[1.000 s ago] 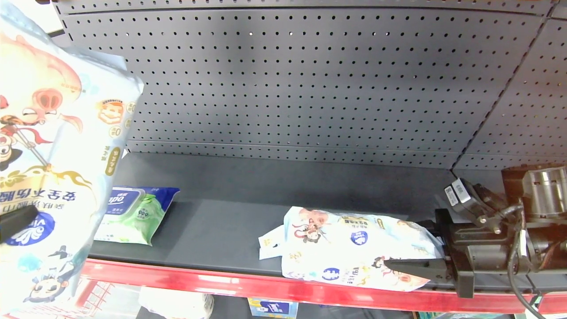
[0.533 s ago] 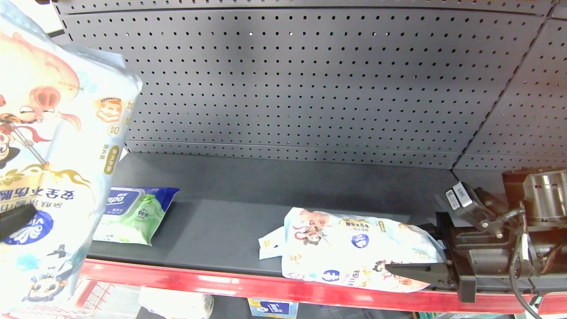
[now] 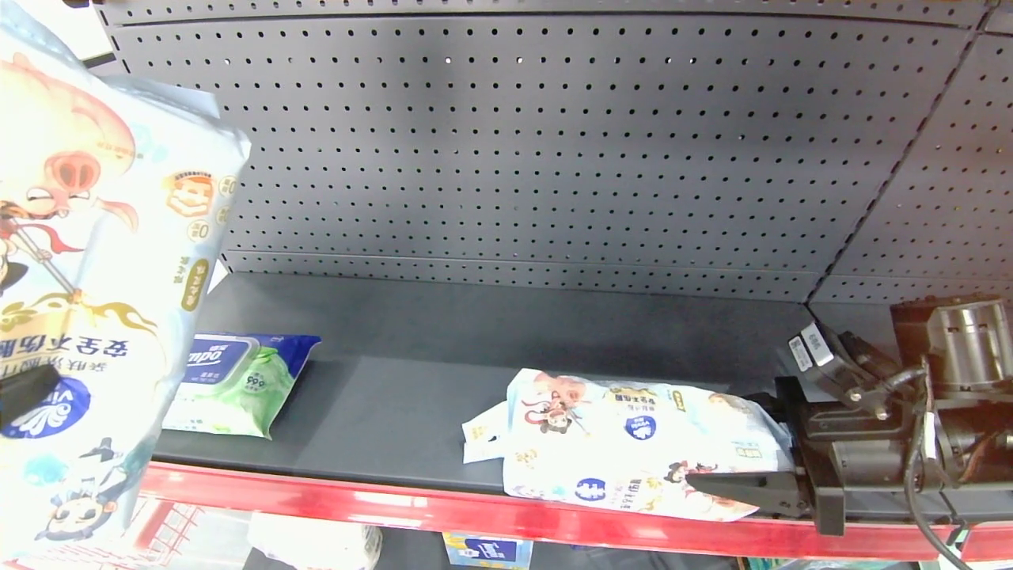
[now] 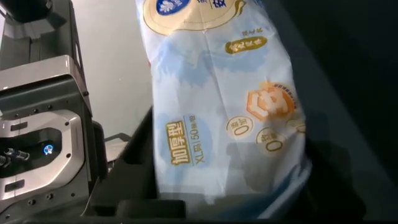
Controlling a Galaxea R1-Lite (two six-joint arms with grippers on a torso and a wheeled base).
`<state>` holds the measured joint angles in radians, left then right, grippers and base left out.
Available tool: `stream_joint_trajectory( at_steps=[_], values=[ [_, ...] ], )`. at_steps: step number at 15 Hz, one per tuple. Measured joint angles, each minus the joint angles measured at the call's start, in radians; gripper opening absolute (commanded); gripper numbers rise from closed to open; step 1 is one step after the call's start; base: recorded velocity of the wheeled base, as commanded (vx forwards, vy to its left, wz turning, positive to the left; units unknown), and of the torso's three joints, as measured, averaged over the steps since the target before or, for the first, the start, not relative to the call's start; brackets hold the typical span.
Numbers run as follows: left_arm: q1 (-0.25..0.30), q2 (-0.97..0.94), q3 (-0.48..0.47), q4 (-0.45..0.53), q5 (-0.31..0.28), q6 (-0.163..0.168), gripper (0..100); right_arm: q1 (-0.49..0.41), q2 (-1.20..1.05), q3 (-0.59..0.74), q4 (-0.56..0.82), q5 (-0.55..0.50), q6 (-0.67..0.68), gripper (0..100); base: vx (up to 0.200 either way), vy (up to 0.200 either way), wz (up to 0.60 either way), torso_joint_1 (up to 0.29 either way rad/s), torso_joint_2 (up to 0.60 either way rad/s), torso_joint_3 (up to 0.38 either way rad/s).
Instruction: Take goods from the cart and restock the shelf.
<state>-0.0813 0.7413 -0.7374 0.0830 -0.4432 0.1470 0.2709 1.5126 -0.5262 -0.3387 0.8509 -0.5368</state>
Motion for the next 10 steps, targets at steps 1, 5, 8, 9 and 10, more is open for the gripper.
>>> stream_joint_trajectory(
  at_steps=[1,5,8,9,10],
  values=[
    [0.000,0.000,0.000,0.000,0.000,-0.001,0,0.001,0.000,0.000,0.000,0.000,0.001,100,0.000,0.000,0.00,0.000,0.00,0.000],
    [0.000,-0.004,-0.001,0.000,0.000,0.000,0,-0.022,-0.023,-0.001,-0.004,0.001,0.010,100,0.000,0.000,0.00,0.000,0.00,0.000],
    [0.000,-0.013,-0.001,0.000,-0.004,0.000,0,-0.062,-0.059,0.003,-0.005,0.002,0.011,100,0.000,0.000,0.00,0.000,0.00,0.000],
    [0.000,-0.014,-0.001,0.000,-0.005,0.000,0,-0.075,-0.075,0.005,-0.006,0.002,0.013,100,0.000,0.000,0.00,0.000,0.00,0.000],
    [0.000,-0.015,-0.001,0.000,-0.004,0.000,0,-0.086,-0.096,0.006,-0.005,0.004,0.021,100,0.000,0.000,0.00,0.000,0.00,0.000]
  ],
)
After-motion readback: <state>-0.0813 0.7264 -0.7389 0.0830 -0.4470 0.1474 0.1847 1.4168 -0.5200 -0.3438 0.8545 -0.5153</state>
